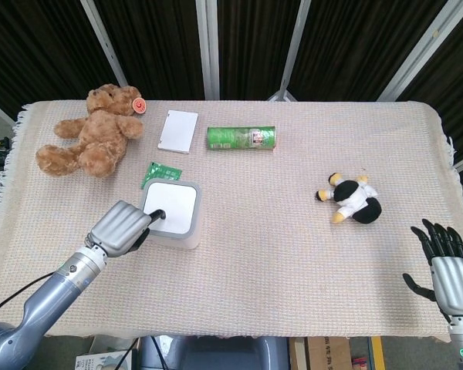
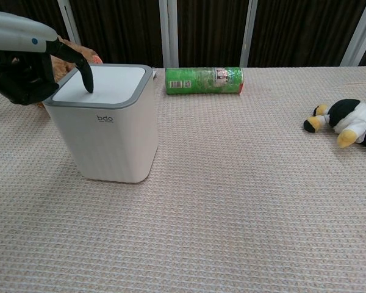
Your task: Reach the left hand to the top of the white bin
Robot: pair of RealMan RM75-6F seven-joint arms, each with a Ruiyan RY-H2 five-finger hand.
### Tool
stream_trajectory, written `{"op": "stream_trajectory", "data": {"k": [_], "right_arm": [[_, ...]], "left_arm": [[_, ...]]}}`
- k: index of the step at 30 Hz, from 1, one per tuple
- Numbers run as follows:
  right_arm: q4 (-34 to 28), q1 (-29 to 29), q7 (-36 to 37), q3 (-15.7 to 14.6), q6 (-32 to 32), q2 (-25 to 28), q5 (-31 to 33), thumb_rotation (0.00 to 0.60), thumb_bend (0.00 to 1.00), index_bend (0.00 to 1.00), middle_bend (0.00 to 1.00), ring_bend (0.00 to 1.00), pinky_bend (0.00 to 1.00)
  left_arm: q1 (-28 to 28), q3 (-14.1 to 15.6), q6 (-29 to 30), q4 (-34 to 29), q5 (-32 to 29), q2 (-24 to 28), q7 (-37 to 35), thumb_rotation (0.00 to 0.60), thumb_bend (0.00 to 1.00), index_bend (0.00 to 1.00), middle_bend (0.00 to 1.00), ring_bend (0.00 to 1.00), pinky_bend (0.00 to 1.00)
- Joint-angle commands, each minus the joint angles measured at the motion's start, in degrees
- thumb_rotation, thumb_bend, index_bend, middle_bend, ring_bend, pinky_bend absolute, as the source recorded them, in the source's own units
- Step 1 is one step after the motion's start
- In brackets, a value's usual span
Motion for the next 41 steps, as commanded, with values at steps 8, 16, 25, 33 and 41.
{"op": "stream_trajectory", "data": {"k": [8,16,25,33,41], "right_arm": [[0.14,0.14,-0.14,0.01,-0.12,-0.27,-0.07,0.600,0.22,0.15,0.06,0.02,0.00],[0.24,0.52,-0.62,-0.16,-0.87,-0.64,-0.08,0.600,0.22,0.15,0.06,0.02,0.00],[0.63,0.96,1.86,-1.03,-1.27,-0.19,-2.32,0.600,0.22,0.15,0.06,0.00,0.00],[1.53,1.19,3.15,-1.77,-0.28,0.21,-5.33,0.600,0.19,0.15,0.06,0.00,0.00],[1.28,0.94,3.08,-1.77,0.50,0.76,-5.49,0.600,0.19,0.15,0.06,0.00,0.00]], "left_arm": [[8.28,-1.73,12.38,-7.72,19.46,4.53,-9.42,0.600,0.35,0.25,0.46,0.44,0.63],[31.02,9.89,38.98,-5.04,39.79,3.51,0.46,0.600,0.12,0.22,0.20,0.15,0.28],[42.69,13.19,47.97,13.28,36.97,-2.04,-18.86,0.600,0.09,0.15,0.11,0.07,0.19],[44.36,11.80,44.77,21.49,32.79,-3.33,-29.37,0.600,0.09,0.14,0.07,0.02,0.15],[45.24,10.78,43.27,22.26,33.74,-3.38,-30.04,0.600,0.09,0.14,0.07,0.02,0.15]]}}
